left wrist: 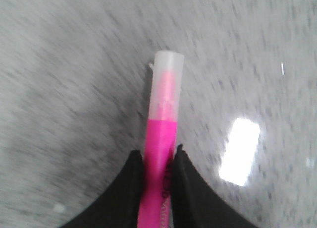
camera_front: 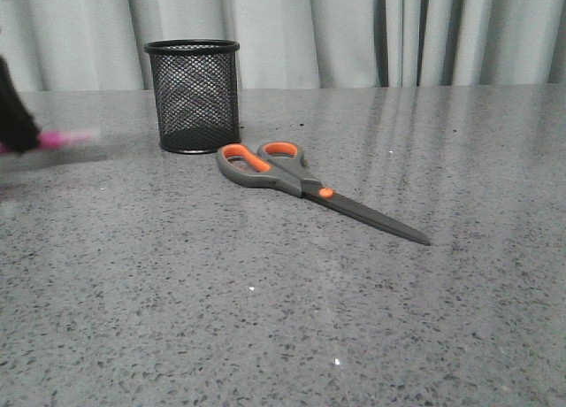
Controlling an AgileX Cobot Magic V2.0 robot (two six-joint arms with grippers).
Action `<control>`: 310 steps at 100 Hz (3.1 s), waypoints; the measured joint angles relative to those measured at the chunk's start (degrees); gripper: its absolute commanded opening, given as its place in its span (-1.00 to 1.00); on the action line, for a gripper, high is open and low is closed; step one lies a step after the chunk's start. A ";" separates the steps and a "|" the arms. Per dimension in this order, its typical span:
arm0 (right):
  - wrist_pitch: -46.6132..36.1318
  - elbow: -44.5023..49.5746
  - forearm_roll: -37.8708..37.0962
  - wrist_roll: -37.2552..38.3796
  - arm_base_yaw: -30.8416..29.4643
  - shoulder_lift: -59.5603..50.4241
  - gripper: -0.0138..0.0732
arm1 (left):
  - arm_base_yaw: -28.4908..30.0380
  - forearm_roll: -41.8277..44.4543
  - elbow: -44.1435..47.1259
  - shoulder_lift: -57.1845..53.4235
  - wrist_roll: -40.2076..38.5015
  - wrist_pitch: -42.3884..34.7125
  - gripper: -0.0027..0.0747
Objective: Put pen and scissors into bin
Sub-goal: 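Lift the highlighter with the left gripper over the mesh cup, then release the highlighter into the cup and raise the left gripper, then move the right gripper above the scissors handles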
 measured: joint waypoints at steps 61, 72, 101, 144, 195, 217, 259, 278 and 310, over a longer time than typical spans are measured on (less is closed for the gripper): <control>0.00 0.00 0.00 0.00 0.00 0.00 0.34 | -12.30 -41.57 -6.22 -0.60 0.04 -17.12 -0.98; 0.00 0.00 0.00 0.00 0.00 0.00 0.34 | -14.32 -42.10 -6.22 2.14 0.13 -20.17 -0.98; 0.00 -0.09 0.00 0.00 0.00 0.00 0.34 | -14.43 -42.35 -6.22 6.43 0.13 -21.62 -0.97; 0.00 -0.09 0.00 0.00 0.00 0.00 0.34 | -14.21 -42.57 -6.34 6.46 0.54 -21.61 -0.09; 0.70 -0.09 0.00 0.00 0.00 0.00 0.34 | -2.89 -42.18 -13.11 -4.78 -0.93 -6.05 -0.65; 1.51 -0.94 1.19 -2.79 0.85 0.00 0.34 | 4.15 -39.05 -13.20 -13.82 -2.38 -0.69 -0.98; 5.31 -12.86 2.08 -14.52 13.64 7.69 0.34 | 8.31 -41.18 6.01 -36.86 -2.48 -22.51 -0.98; 9.27 -19.60 2.08 -16.50 18.71 15.84 0.34 | 8.34 -44.12 23.50 -49.44 -1.72 -35.45 -0.98; 25.26 -37.17 -5.77 -5.26 23.46 33.97 0.34 | 8.34 -48.39 43.05 -61.92 -1.50 -41.55 -0.98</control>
